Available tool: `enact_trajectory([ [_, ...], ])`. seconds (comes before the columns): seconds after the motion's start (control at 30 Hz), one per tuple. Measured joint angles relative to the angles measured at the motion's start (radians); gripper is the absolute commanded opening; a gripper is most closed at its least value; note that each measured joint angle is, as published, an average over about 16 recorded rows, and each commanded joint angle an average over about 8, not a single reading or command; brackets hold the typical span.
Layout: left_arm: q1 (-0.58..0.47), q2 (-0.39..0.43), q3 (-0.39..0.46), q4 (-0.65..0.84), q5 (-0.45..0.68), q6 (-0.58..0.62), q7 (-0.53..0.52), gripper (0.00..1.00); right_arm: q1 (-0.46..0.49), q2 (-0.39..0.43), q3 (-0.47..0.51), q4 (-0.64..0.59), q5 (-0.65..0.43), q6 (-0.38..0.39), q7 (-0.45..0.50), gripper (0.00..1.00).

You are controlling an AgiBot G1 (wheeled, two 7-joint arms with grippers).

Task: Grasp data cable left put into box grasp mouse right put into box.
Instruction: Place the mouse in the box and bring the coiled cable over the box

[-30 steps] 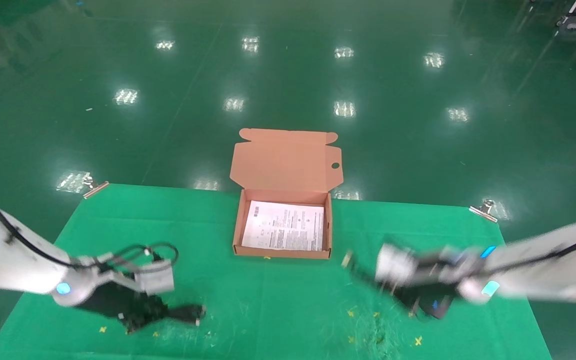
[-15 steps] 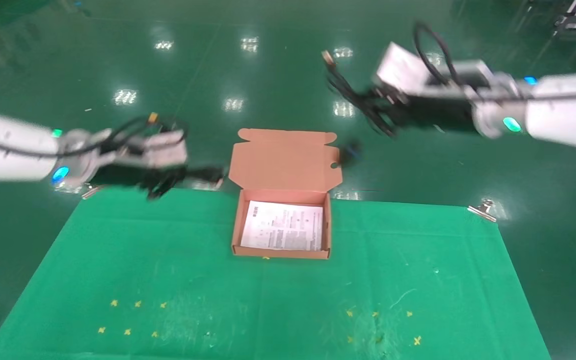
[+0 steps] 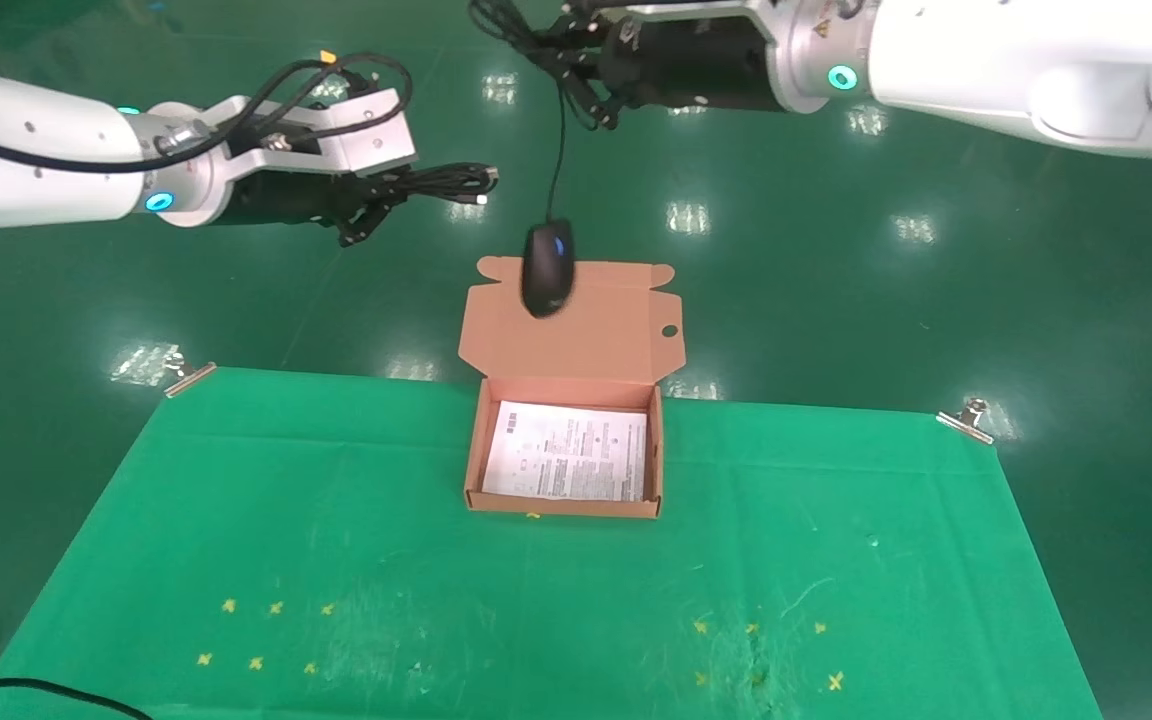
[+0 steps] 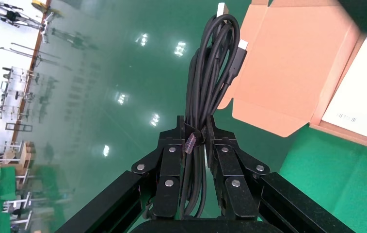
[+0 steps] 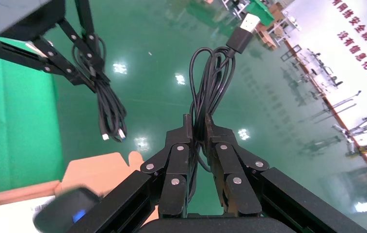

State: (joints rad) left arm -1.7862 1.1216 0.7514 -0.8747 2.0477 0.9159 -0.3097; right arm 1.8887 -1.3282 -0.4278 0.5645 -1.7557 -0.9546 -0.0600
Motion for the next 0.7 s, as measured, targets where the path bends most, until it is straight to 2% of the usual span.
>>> enact_trajectory([
  [0.37,0.005,-0.026,0.011,-0.01,0.051,0.011,-0.053,0.0,0.0,-0.022,-0.054,-0.036,0.001,0.014,-0.011,0.0],
  [0.7,0.028,-0.065,0.045,-0.052,0.177,0.074,-0.191,0.0,-0.064,-0.032,-0.165,-0.01,0.029,0.05,0.027,0.0],
])
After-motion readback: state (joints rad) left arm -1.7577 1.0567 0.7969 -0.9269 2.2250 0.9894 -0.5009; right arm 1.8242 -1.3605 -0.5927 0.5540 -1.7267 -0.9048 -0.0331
